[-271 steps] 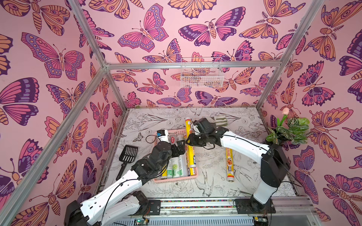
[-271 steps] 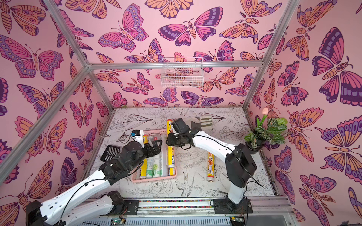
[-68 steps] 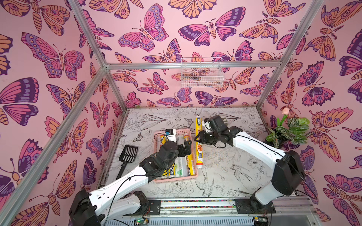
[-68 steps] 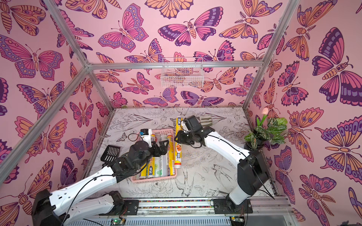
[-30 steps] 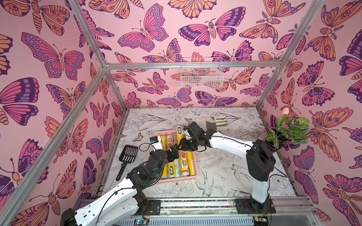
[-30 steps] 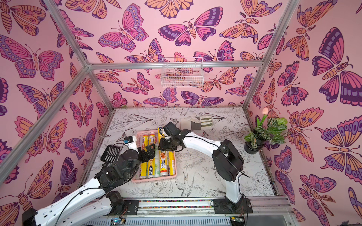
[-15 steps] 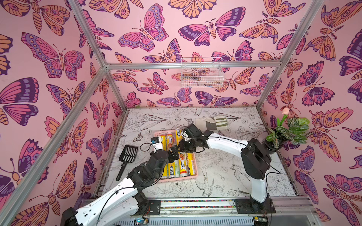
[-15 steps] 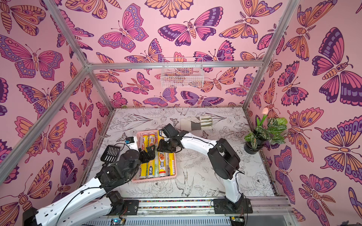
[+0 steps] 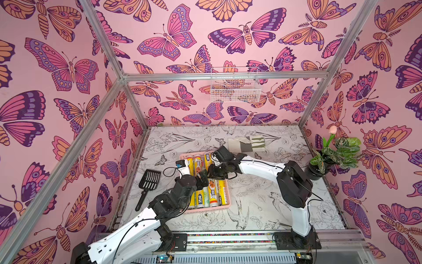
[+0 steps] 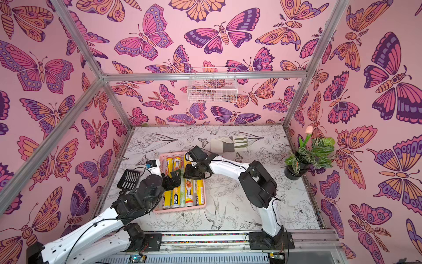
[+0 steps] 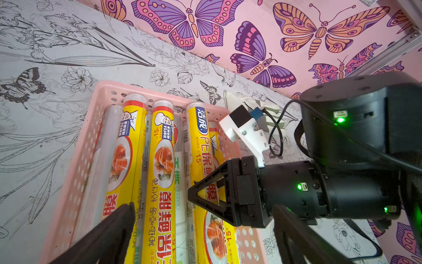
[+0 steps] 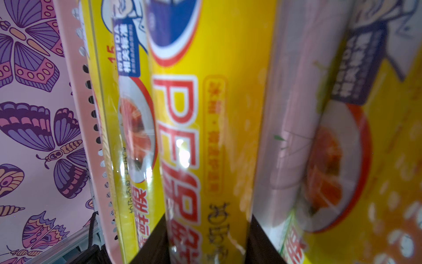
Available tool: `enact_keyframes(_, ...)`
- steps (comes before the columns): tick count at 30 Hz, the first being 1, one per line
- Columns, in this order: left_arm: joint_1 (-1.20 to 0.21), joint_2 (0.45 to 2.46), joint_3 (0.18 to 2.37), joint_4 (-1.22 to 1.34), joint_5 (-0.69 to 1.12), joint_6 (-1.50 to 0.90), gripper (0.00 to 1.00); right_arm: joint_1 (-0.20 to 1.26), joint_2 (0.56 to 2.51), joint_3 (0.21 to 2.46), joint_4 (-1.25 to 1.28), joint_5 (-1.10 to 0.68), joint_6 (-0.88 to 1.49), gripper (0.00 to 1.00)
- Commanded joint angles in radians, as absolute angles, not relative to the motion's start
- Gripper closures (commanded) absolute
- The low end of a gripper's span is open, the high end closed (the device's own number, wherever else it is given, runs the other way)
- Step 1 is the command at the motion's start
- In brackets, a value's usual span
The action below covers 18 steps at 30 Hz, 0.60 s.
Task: Put the plastic wrap into the basket
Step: Place the plastic wrap in the basket.
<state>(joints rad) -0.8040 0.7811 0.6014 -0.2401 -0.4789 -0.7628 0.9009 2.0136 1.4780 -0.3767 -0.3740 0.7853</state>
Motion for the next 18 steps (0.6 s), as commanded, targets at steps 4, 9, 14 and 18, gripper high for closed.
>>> enact_keyframes(4,-0.798,0.782,0.611,-0.259,-0.486,-0.749,0.00,0.913,2.045,1.494,-0.392,-0.357,0.809,0.54)
enact_keyframes(9,-0.798,0.787,0.611,-0.257,-0.485,-0.749,0.00,0.912,2.042,1.490,-0.391,-0.356,0.813,0.52)
enact_keyframes(14,-0.798,0.787,0.611,-0.259,-0.482,-0.750,0.00,0.911,2.030,1.485,-0.398,-0.344,0.814,0.50)
enact_keyframes(18,-0.797,0.787,0.612,-0.257,-0.483,-0.750,0.00,0.913,2.001,1.468,-0.392,-0.313,0.822,0.49)
